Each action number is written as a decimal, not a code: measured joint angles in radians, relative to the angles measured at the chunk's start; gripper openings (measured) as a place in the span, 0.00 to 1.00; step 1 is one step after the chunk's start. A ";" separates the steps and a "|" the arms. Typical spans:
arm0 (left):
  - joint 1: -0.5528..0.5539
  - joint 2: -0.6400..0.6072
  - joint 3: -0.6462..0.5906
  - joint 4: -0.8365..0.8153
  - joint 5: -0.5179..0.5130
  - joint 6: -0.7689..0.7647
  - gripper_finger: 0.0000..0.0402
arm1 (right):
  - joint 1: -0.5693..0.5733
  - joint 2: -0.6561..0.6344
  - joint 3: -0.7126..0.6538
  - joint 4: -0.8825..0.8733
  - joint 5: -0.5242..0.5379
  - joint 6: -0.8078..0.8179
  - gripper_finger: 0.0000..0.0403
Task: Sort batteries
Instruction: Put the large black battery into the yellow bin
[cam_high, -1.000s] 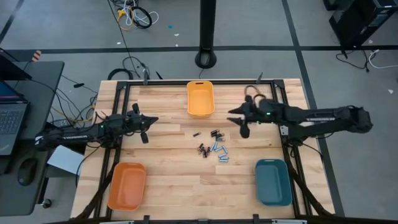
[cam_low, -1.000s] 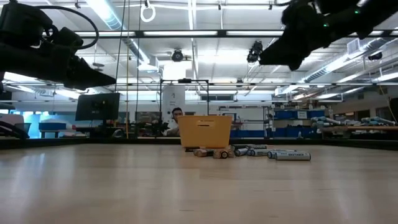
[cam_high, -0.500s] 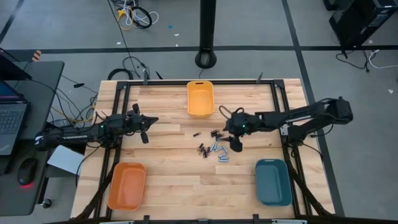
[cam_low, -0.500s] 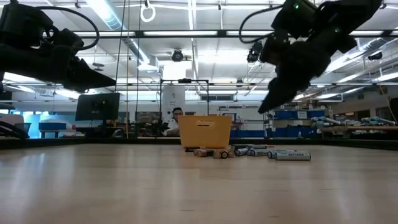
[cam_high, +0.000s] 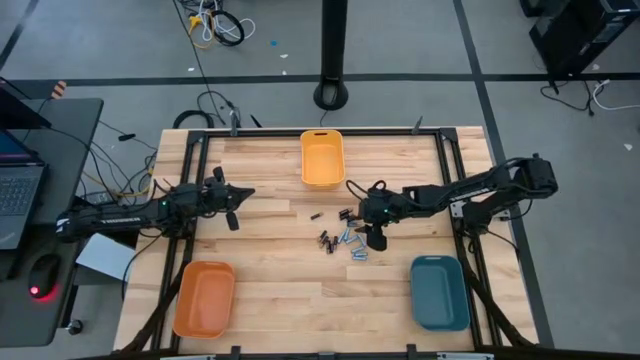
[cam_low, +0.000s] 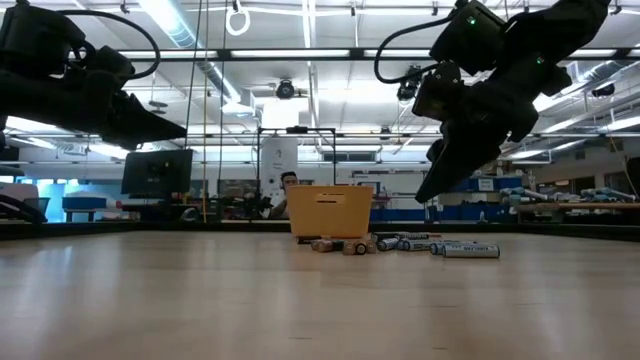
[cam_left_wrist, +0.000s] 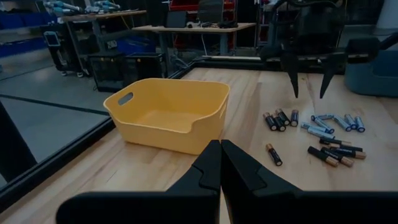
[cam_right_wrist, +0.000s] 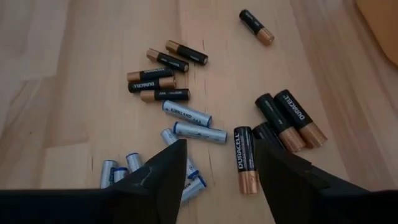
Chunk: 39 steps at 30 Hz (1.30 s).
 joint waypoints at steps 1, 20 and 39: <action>0.000 0.000 0.000 -0.001 0.000 -0.008 0.03 | 0.000 0.000 0.000 0.000 -0.005 0.000 0.44; 0.000 0.000 0.000 0.001 0.001 0.035 0.03 | 0.039 0.000 0.068 -0.005 0.007 -0.045 0.03; 0.000 0.000 0.000 0.024 -0.028 0.068 0.03 | 0.038 0.049 0.078 -0.188 0.032 0.017 0.11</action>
